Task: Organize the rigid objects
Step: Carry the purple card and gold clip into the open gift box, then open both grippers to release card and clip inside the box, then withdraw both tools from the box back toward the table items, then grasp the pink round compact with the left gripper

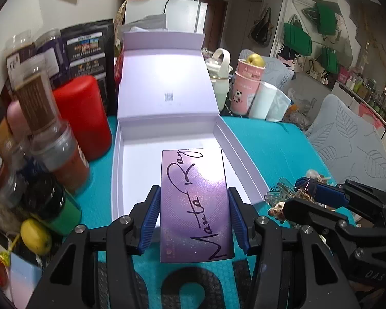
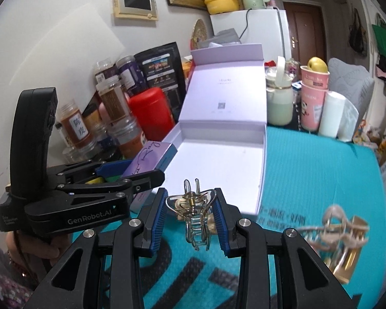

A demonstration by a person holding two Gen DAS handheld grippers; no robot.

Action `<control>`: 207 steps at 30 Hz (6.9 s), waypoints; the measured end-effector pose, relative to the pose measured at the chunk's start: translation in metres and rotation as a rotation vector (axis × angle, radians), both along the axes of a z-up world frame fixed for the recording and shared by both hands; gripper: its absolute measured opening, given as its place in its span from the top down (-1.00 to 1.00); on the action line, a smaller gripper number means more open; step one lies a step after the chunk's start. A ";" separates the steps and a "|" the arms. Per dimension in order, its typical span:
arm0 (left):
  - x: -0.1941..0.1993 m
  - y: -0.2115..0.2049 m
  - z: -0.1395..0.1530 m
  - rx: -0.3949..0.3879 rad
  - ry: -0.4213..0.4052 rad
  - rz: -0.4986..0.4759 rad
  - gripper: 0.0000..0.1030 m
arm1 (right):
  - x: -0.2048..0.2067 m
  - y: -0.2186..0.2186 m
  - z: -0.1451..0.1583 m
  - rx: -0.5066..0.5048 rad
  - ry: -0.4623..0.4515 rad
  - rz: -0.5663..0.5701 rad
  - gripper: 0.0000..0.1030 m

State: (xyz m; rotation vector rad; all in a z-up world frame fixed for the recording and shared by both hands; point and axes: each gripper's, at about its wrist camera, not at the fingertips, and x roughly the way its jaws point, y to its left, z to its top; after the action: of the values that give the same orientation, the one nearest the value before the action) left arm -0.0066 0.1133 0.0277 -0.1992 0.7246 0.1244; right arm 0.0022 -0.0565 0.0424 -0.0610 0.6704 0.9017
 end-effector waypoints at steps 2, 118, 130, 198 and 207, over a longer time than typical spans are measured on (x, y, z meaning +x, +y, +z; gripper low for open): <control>0.005 0.002 0.003 0.003 -0.006 -0.002 0.01 | 0.007 0.002 0.003 0.006 0.001 0.002 0.33; 0.125 0.027 0.007 0.051 0.117 -0.080 -0.64 | 0.102 0.022 0.025 -0.144 -0.102 -0.332 -0.17; 0.110 -0.017 0.016 0.069 0.077 -0.195 -0.64 | 0.072 -0.023 0.029 -0.154 -0.110 -0.433 -0.17; 0.082 -0.190 -0.084 0.067 0.201 -0.524 -0.38 | -0.004 -0.208 -0.094 -0.054 0.212 -0.592 -0.24; 0.079 -0.191 -0.083 0.025 0.189 -0.548 0.02 | -0.002 -0.211 -0.100 -0.038 0.239 -0.572 -0.24</control>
State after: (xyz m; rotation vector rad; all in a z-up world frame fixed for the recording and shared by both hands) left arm 0.0724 -0.0774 -0.0548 0.0408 0.9419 -0.3748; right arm -0.0001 -0.2675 -0.0579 0.1998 0.8693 0.3461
